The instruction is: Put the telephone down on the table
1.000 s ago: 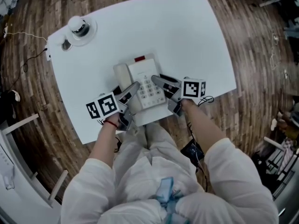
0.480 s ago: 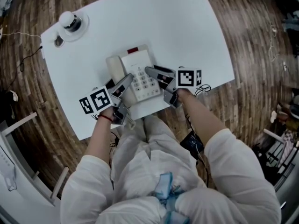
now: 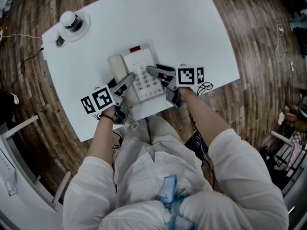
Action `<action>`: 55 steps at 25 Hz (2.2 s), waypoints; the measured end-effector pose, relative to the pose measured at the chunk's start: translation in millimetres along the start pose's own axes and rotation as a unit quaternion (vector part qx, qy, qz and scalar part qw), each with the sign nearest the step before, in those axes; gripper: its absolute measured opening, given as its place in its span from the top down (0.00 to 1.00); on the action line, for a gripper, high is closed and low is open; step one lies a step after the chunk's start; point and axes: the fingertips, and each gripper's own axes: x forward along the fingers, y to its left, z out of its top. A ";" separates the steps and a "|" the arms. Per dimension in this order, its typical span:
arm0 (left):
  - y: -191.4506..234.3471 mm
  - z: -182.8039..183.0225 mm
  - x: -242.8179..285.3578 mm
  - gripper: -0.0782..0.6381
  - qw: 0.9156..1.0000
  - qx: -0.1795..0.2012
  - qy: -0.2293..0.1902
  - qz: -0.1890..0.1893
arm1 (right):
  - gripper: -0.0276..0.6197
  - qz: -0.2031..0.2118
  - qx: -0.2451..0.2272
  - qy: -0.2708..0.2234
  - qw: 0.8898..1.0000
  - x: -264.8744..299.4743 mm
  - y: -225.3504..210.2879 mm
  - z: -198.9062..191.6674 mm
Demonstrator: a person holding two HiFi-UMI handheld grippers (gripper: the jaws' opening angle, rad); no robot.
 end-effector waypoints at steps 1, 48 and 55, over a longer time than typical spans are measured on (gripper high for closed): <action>-0.1 0.3 -0.2 0.34 1.000 0.001 0.000 -0.002 | 0.61 0.005 0.003 0.004 1.000 0.0 0.0 0.0; -18.7 0.3 -21.7 0.34 0.975 0.196 0.030 0.098 | 0.60 -0.122 -0.251 0.134 0.951 -47.6 18.9 -26.2; -45.8 -8.8 -44.0 0.35 0.964 0.250 0.030 0.087 | 0.60 -0.098 -0.275 0.115 0.949 -60.5 47.8 -30.4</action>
